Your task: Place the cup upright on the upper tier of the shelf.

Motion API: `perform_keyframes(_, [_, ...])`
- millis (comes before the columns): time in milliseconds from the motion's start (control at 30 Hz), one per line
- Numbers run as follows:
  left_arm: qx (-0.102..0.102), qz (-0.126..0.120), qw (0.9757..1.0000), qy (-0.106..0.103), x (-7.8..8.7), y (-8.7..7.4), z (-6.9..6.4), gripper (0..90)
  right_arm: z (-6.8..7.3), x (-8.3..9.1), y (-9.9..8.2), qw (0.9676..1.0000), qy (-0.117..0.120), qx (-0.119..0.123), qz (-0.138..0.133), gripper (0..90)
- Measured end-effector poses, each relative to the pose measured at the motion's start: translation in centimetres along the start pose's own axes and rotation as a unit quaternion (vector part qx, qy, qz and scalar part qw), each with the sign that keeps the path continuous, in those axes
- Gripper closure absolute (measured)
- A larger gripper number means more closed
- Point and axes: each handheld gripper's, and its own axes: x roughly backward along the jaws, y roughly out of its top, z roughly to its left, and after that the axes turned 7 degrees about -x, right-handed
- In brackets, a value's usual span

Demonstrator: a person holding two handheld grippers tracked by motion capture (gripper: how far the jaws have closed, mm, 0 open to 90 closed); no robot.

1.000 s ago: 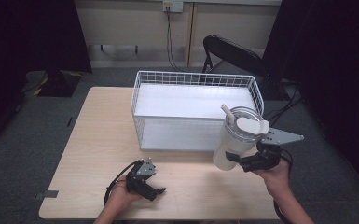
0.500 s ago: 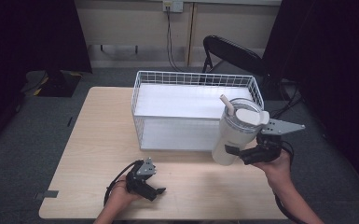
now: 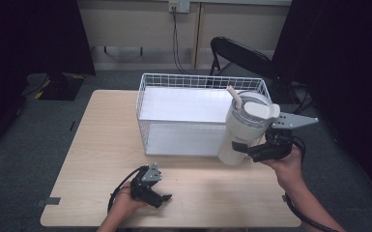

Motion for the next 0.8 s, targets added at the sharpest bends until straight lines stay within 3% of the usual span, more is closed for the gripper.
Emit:
perform_keyframes(433, [0.0,0.0,1.0,0.0,0.0,0.0,0.0,6.4,-0.4,0.3,2.6,0.9998,0.004,-0.012,-0.015,9.6])
perform_keyframes(800, [0.005,-0.005,1.0,0.001,-0.1,0.0,-0.1,6.3,-0.4,0.3,4.5,0.9998,0.002,-0.007,-0.018,9.6])
